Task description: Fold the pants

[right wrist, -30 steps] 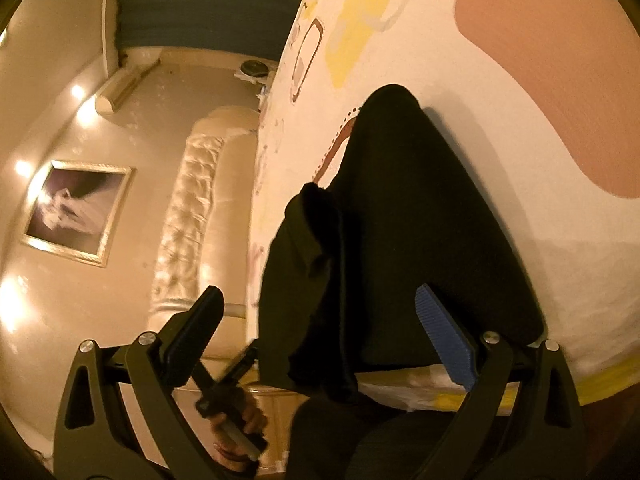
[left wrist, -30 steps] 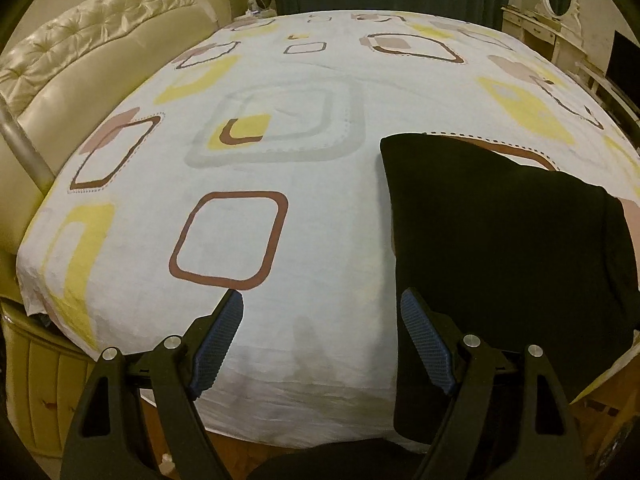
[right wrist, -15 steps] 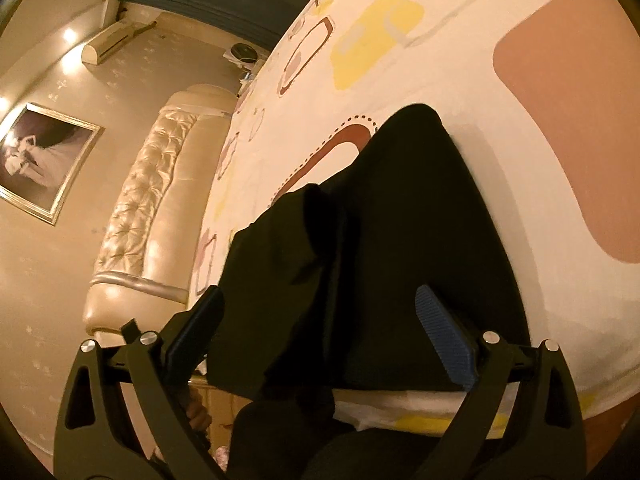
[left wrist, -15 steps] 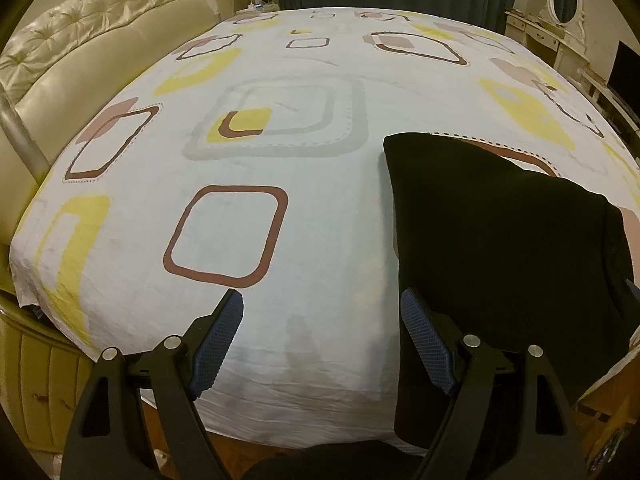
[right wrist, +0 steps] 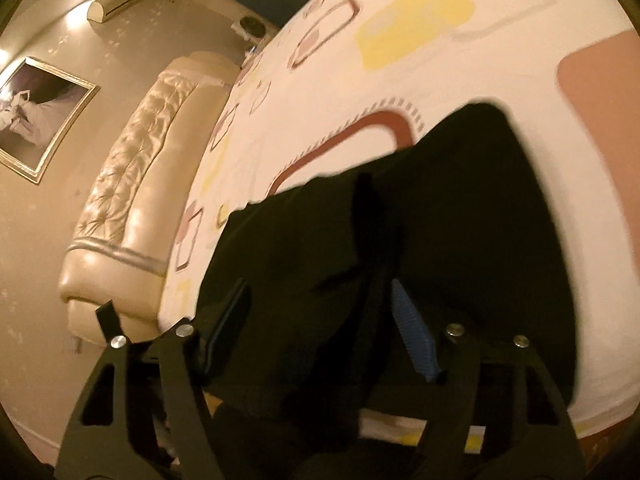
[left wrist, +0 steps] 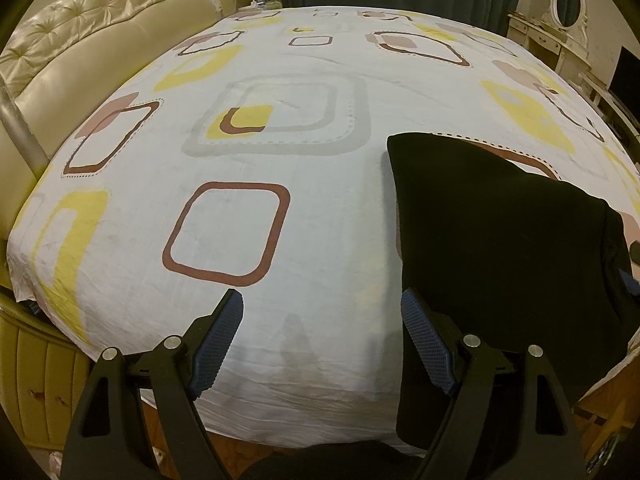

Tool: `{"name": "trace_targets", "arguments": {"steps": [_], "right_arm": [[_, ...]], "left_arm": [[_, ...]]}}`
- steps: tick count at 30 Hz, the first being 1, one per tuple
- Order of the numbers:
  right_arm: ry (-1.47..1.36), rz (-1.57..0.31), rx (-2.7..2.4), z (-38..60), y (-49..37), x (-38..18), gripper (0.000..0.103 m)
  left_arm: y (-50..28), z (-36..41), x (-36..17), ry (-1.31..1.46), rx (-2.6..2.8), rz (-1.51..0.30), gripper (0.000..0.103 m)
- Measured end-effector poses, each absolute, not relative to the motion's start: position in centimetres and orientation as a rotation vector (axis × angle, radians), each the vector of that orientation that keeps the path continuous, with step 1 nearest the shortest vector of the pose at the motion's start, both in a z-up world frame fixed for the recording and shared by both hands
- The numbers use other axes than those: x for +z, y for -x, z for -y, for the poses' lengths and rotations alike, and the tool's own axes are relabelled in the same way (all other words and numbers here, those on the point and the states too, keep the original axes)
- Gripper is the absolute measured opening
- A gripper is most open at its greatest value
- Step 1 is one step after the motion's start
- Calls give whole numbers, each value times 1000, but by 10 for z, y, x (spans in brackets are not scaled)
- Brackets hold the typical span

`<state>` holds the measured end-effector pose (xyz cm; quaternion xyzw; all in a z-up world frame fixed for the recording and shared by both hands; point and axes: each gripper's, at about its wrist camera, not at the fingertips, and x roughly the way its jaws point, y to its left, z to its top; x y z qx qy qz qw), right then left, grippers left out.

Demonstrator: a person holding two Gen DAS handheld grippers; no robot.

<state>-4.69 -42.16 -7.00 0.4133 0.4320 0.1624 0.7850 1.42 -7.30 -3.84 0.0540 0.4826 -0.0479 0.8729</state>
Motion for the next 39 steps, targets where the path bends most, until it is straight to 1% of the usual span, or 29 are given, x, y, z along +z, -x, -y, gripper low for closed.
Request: {"name": "trace_targets", "arguments": {"steps": [4,5,6,7,8,9,10,11,19,23,26,27,30,34,36,38,39], "right_arm": [[-824,-971,340,409,42,-72,71],[-828,-974,345,408,42,-73,66],[-821,-984,350,405,41,-74,55],[-810,-996,353,402,40,-74,47],[-798,-1008,358,399,39,-74,32],[-784,-1022,361,397,39,-75,23],[-766,-1030,363,395,38,-74,21],[-758,-1024,365,394,38,-72,15],[-661,-904,389,406,50,-11,12],[-630,-868,360,426,55,9,12],[-641,-867,309,450,57,5,11],[-646,-870,300,454,57,2,6],[-665,-883,252,474,58,-13,2],[-756,-897,248,492,63,-38,2],[-799,-903,273,492,65,-45,3],[-804,-905,264,492,66,-47,6],[-822,-911,259,493,67,-50,19]], "left_arm": [[-15,72,-39,-109,-99,-1011,80],[-16,72,-39,-108,-99,-1010,80],[-16,71,-39,-106,-99,-1011,80],[-16,71,-40,-104,-100,-1012,80],[-17,70,-40,-100,-102,-1014,80],[-17,69,-40,-97,-103,-1015,80],[-17,69,-40,-92,-106,-1015,80],[-18,68,-39,-84,-112,-1015,80],[-16,61,-32,8,-163,-991,80],[-16,59,-30,56,-190,-995,80],[-16,60,-29,68,-201,-993,80],[-16,61,-29,69,-205,-993,80],[-14,63,-29,66,-217,-991,80],[-13,68,-30,48,-227,-994,80],[-13,69,-30,43,-232,-992,80],[-12,70,-30,40,-233,-991,80],[-12,70,-30,37,-232,-990,80]]}}
